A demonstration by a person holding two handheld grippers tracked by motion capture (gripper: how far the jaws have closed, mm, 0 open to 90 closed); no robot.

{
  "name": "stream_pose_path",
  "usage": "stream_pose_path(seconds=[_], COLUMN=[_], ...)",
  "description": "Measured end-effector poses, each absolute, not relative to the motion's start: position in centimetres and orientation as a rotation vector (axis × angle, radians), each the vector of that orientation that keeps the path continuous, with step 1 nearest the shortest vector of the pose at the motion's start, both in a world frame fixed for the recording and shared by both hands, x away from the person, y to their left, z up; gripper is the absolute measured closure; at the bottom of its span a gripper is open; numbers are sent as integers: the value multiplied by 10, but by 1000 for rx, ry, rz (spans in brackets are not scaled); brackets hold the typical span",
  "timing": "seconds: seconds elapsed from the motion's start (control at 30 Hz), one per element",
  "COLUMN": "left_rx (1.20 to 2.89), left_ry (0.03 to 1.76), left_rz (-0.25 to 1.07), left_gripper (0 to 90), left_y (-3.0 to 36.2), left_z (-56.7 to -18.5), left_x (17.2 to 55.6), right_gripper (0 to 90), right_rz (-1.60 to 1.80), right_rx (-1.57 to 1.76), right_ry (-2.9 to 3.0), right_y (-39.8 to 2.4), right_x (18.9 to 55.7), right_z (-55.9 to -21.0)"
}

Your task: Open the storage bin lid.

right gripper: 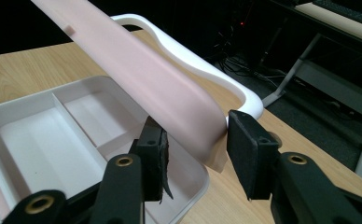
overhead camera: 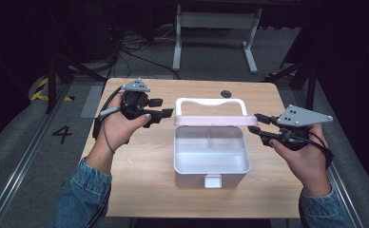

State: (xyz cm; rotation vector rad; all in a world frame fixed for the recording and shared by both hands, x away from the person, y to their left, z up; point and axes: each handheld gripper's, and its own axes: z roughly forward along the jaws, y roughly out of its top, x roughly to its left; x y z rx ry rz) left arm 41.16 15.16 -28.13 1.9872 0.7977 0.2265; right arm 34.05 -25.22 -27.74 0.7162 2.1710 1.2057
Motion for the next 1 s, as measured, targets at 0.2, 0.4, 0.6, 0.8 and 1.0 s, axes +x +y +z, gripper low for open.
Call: stream_pose_path(seconds=[0.2, 0.4, 0.6, 0.8, 1.0], left_rx=[1985, 1972, 1975, 1995, 1988], left_ry=[811, 827, 856, 871, 882], left_rz=[233, 232, 245, 268, 262], left_gripper=[434, 427, 424, 415, 415], left_y=[161, 170, 180, 185, 189], left_z=[-286, -297, -307, -317, -323], left_x=[407, 402, 393, 386, 385], right_gripper=[624, 645, 663, 683, 704], right_rz=[1199, 1200, 1208, 1203, 1208], right_rx=[723, 742, 767, 834, 884], right_ry=[2141, 2109, 2080, 2027, 1982], right_y=[-250, -248, -246, -242, -239], right_x=[348, 358, 367, 376, 384], right_z=[-272, -267, -264, -261, -262])
